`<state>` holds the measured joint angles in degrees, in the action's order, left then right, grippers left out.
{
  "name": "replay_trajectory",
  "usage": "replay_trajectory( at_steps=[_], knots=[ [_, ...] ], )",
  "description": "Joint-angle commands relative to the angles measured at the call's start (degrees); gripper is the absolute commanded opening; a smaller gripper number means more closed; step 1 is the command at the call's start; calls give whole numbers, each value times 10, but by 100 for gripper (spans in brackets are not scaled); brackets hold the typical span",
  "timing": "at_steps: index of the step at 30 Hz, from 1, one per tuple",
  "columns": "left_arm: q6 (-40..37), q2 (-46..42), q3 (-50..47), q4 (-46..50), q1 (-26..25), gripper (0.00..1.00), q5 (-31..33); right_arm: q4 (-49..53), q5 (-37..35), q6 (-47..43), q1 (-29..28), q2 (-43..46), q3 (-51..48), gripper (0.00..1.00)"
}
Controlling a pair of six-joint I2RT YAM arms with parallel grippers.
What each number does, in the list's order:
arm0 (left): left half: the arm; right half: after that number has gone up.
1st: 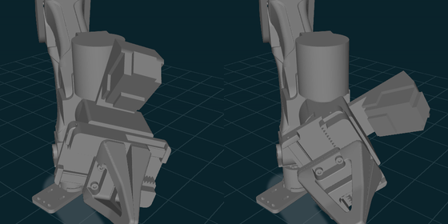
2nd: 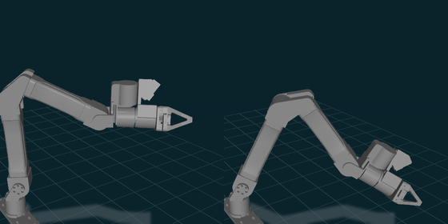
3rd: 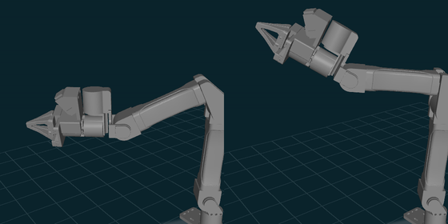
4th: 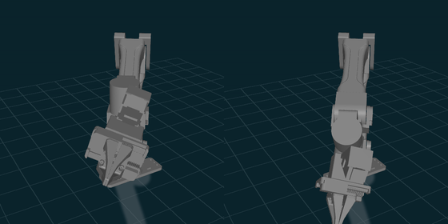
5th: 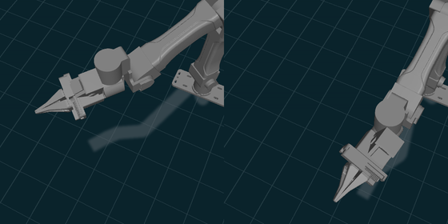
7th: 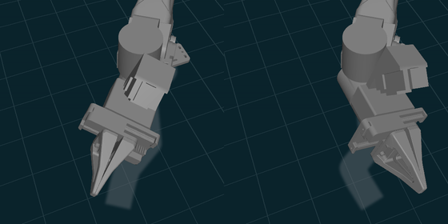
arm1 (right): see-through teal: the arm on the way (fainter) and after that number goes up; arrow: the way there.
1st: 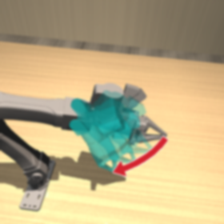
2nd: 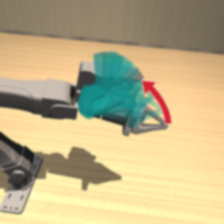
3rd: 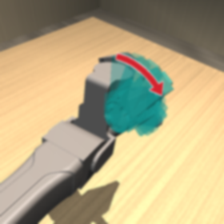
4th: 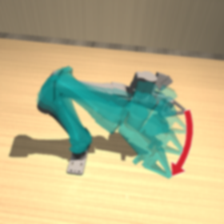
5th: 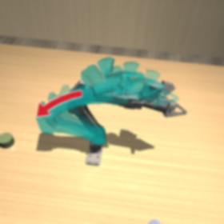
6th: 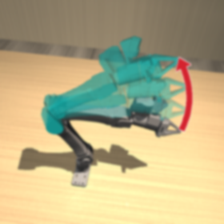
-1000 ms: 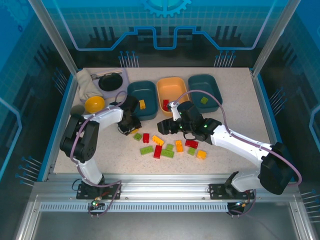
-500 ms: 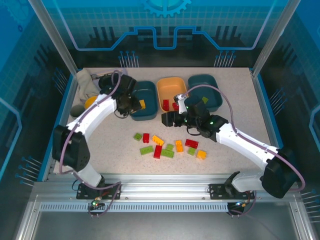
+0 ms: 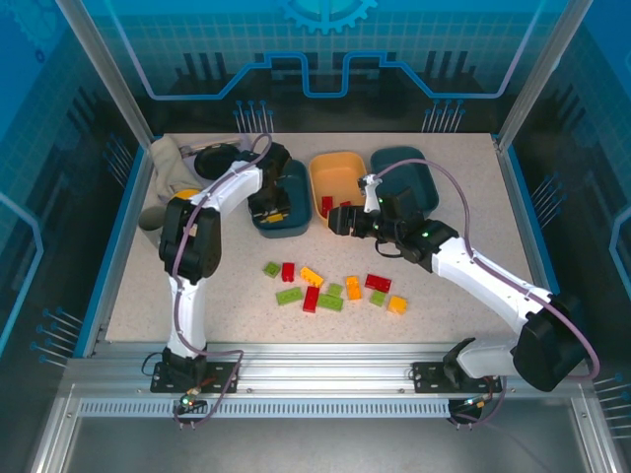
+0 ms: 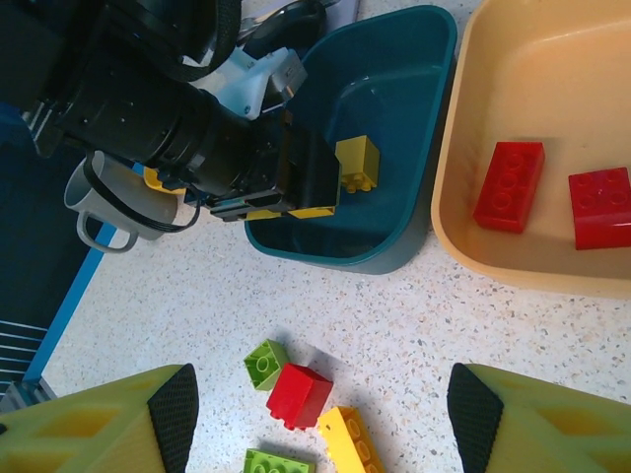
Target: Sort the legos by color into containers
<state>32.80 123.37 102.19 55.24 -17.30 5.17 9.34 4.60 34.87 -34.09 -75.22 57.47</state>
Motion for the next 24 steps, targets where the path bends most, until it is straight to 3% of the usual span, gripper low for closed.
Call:
replay_trajectory(
  at_steps=[1, 7, 14, 19, 24],
  knots=[
    [-11, 14, 21, 27, 3, 49, 6, 8, 0, 8, 5, -2, 0, 70],
    [-7, 27, 20, 26, 3, 63, -2, 27, -4, 2, 10, -15, 8, 70],
    [-4, 2, 42, 30, -3, 69, -6, 100, -38, -14, 10, -17, 26, 69],
    [11, -48, 56, 28, -19, 72, -13, 205, -70, -23, 10, -2, 41, 67],
    [34, -137, 8, -6, -46, 76, -40, 435, -128, 15, -9, -32, 100, 63]
  ],
)
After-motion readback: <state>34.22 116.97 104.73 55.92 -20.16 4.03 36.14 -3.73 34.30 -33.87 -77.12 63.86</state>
